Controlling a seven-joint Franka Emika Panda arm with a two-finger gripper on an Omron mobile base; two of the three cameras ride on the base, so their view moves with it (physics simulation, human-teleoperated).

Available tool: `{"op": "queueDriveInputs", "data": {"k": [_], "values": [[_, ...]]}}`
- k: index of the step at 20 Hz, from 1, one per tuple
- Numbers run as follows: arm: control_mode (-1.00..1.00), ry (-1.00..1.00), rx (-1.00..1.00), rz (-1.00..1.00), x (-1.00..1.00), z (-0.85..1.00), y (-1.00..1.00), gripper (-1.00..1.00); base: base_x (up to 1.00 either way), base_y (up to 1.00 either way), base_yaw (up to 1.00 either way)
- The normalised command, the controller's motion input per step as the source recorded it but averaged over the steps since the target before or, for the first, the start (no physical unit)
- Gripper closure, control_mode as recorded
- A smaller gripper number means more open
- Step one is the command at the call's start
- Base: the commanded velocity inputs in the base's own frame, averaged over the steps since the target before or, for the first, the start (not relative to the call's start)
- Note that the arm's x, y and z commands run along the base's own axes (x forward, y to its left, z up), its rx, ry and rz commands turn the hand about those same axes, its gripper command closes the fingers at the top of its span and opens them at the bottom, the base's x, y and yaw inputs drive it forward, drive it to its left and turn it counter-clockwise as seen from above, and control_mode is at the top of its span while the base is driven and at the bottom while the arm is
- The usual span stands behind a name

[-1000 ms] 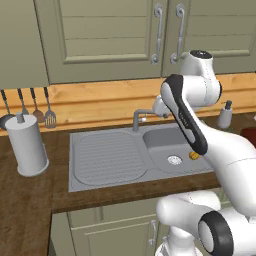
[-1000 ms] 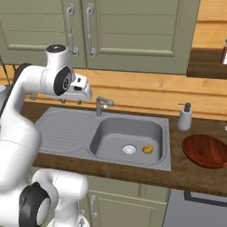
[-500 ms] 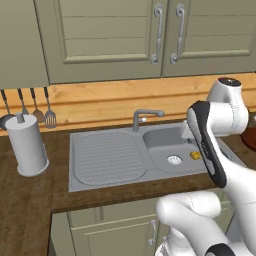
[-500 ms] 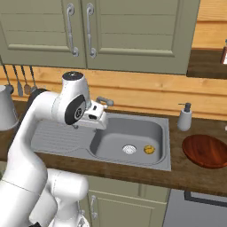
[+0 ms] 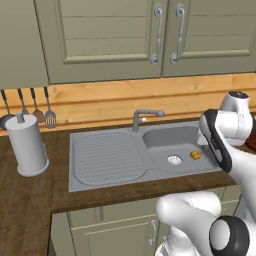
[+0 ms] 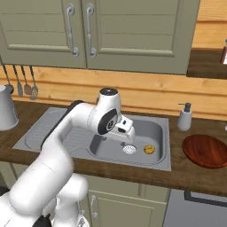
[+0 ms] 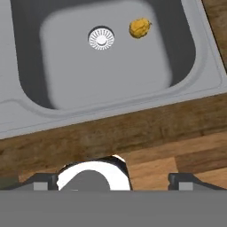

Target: Pick the squash from the sink and place it in the bowl. Then pick the bowl and place it in the microwave. Then close the microwave door and press the start button.

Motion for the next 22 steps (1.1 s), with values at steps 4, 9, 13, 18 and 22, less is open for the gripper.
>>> {"op": "queueDriveInputs", "data": {"k": [4,9,13,18,22], "values": [[-1.0,0.01,0.01,-0.04,0.61,-0.32,-0.36,-1.0,0.0,0.0,0.0],[-1.0,0.0,0.0,-0.07,0.5,-0.34,-0.23,-1.0,0.0,0.0,0.0],[-1.0,0.01,0.0,-0.1,0.49,-0.33,-0.14,-1.0,0.0,0.0,0.0],[-1.0,0.0,0.0,-0.13,0.4,-0.3,0.0,-1.0,0.0,0.0,0.0],[-1.0,0.0,0.0,-0.11,0.26,-0.31,0.0,-1.0,0.0,0.0,0.0]]}}
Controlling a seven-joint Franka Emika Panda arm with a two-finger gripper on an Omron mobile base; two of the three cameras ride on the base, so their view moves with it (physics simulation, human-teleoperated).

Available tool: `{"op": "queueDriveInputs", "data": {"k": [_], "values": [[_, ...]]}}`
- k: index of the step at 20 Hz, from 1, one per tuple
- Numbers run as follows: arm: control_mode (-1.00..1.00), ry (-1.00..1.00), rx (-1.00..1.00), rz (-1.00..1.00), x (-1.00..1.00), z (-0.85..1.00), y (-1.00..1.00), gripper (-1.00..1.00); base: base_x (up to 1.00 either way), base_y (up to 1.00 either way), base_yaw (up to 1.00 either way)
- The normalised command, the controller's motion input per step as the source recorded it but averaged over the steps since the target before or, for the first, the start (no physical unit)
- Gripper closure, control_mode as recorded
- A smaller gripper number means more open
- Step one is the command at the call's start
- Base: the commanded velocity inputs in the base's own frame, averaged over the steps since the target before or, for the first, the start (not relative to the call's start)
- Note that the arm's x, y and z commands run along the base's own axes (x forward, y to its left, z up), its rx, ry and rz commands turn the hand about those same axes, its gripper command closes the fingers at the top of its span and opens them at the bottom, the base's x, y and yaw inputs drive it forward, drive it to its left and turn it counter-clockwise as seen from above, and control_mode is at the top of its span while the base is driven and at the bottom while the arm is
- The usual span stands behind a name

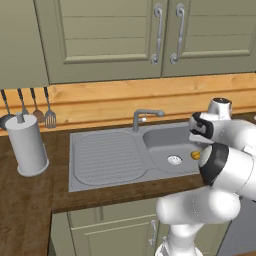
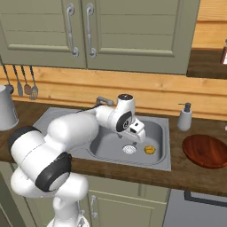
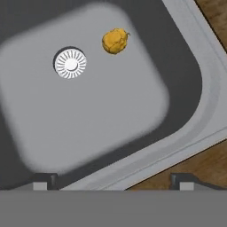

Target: Pick the squash from the sink and place it in the bowl. Then pick the bowl and place it in the microwave. Then close the microwave door and press the start button.

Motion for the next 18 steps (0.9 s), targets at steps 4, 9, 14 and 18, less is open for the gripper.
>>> {"op": "queueDriveInputs", "data": {"k": [4,9,14,18], "values": [[-1.0,0.0,0.0,-0.07,0.08,-0.34,-0.13,-1.0,0.0,0.0,0.0],[-1.0,0.01,0.0,-0.07,0.25,-0.23,-0.24,-1.0,0.0,0.0,0.0],[-1.0,0.0,0.0,-0.07,0.29,-0.13,-0.25,-1.0,0.0,0.0,0.0],[-1.0,0.0,0.0,-0.07,0.35,-0.19,-0.13,-1.0,0.0,0.0,0.0]]}}
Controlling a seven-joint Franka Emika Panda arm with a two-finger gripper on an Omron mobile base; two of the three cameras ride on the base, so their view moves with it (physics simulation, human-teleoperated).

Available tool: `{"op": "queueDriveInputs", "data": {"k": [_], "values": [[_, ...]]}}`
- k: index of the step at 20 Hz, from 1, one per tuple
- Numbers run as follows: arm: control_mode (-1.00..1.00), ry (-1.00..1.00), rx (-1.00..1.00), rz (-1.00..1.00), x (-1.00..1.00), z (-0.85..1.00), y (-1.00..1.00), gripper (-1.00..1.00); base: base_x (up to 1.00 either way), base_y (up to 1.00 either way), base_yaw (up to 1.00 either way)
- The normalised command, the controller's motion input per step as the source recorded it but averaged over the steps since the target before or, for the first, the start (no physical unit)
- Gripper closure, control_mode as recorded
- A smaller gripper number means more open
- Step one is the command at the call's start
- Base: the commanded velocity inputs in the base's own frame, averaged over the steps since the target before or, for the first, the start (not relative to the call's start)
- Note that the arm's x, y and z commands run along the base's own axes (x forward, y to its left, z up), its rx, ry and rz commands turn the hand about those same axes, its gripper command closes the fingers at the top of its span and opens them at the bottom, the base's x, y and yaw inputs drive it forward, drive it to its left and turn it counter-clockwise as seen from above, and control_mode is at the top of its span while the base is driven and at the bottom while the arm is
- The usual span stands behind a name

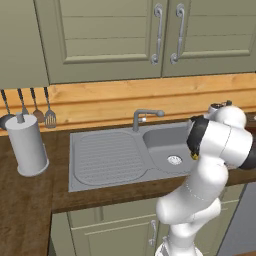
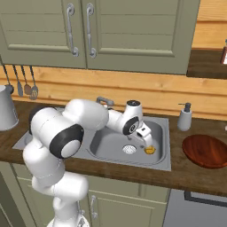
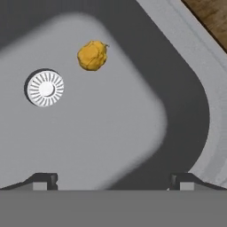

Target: Pick the squash from the sink and place it in the bowl. Then pick the bowl and place it in the microwave. Then close the microwave door and press the start button.

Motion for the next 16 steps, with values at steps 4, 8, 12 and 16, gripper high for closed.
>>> {"op": "queueDriveInputs", "data": {"k": [4,8,12,16], "values": [[-1.0,0.01,0.0,-0.05,0.27,-0.14,-0.1,-1.0,0.0,0.0,0.0],[-1.0,0.03,0.02,0.0,0.09,-0.01,-0.11,-1.0,0.0,0.0,0.0],[-1.0,0.03,0.05,0.0,0.0,0.0,-0.24,-1.0,0.0,0.0,0.0],[-1.0,0.0,0.0,-0.03,0.07,-0.12,-0.14,-1.0,0.0,0.0,0.0]]}}
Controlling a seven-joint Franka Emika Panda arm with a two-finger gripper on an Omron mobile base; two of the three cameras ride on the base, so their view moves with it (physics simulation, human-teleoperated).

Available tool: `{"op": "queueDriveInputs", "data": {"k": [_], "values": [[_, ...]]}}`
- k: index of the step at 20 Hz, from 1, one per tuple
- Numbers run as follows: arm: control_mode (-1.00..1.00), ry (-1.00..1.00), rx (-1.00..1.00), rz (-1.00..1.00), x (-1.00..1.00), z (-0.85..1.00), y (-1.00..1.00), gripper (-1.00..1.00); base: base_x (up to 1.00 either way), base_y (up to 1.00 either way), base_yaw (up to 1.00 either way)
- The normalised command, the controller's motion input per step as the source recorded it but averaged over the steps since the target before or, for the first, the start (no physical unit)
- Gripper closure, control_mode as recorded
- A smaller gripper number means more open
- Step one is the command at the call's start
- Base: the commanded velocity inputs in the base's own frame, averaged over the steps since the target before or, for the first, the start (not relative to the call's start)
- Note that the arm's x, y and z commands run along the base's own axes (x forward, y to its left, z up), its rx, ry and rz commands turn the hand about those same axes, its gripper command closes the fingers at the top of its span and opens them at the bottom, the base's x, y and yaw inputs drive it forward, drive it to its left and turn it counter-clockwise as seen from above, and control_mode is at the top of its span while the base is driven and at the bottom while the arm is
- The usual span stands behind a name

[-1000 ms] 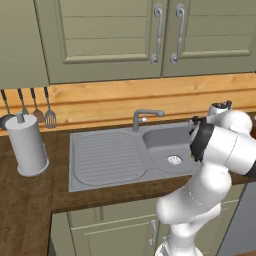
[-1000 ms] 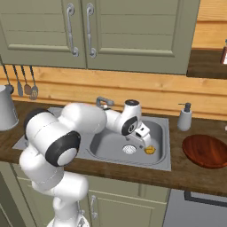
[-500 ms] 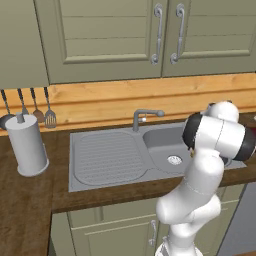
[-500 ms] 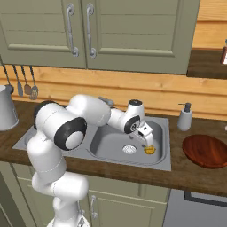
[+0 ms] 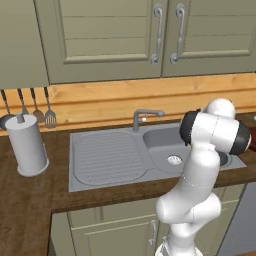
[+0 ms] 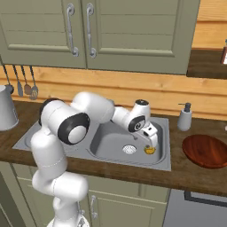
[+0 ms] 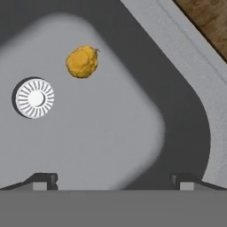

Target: Pick the squash from the sink and place it in the bowl. Then pick the bowl and place it in the microwave. Then close the microwave door and press the start button.

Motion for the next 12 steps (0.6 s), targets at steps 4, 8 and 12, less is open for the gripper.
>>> {"op": "queueDriveInputs", "data": {"k": [4,8,12], "values": [[-1.0,0.0,0.0,-0.01,0.17,-0.29,-0.03,-1.0,0.0,0.0,0.0],[-1.0,0.01,0.0,-0.01,0.28,-0.21,0.0,-1.0,0.0,0.0,0.0],[-1.0,0.01,0.0,0.0,0.36,-0.2,0.0,-1.0,0.0,0.0,0.0]]}}
